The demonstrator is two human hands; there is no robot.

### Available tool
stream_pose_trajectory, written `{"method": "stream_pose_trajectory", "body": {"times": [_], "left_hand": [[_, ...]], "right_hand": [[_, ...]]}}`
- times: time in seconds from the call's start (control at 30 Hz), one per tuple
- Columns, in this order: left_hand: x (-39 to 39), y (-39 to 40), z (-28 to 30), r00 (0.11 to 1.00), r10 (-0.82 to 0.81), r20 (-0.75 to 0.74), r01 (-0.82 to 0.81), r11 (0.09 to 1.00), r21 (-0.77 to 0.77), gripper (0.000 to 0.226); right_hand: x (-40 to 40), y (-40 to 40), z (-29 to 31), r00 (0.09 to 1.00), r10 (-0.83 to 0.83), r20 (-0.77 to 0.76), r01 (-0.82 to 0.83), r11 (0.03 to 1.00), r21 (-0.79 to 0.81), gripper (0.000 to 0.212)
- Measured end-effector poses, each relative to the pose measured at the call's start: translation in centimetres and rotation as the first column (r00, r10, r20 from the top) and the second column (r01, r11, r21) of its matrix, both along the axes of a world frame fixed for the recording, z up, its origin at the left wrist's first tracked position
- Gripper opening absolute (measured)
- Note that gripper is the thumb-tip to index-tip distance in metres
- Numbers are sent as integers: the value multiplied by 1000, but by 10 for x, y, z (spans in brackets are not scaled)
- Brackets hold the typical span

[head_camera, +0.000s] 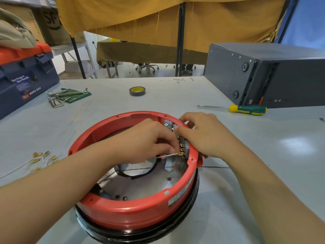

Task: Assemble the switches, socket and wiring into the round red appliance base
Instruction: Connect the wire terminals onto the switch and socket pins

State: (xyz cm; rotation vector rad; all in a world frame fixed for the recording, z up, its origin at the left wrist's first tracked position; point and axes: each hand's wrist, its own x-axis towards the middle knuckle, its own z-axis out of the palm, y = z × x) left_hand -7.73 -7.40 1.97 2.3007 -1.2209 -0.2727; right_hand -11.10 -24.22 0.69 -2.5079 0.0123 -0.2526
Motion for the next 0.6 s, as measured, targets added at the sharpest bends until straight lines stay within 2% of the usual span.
{"method": "stream_pose_trajectory", "body": {"times": [0.23, 0.6], "left_hand": [[1, 0, 0, 1000, -8, 18, 7, 1000, 17, 12], [4, -1, -6, 984, -86, 154, 84, 996, 21, 8]], "right_hand": [[0, 0, 0, 1000, 8, -2, -8, 1000, 12, 23], [-1, 0, 0, 1000, 9, 0, -9, 1000, 3, 20]]}}
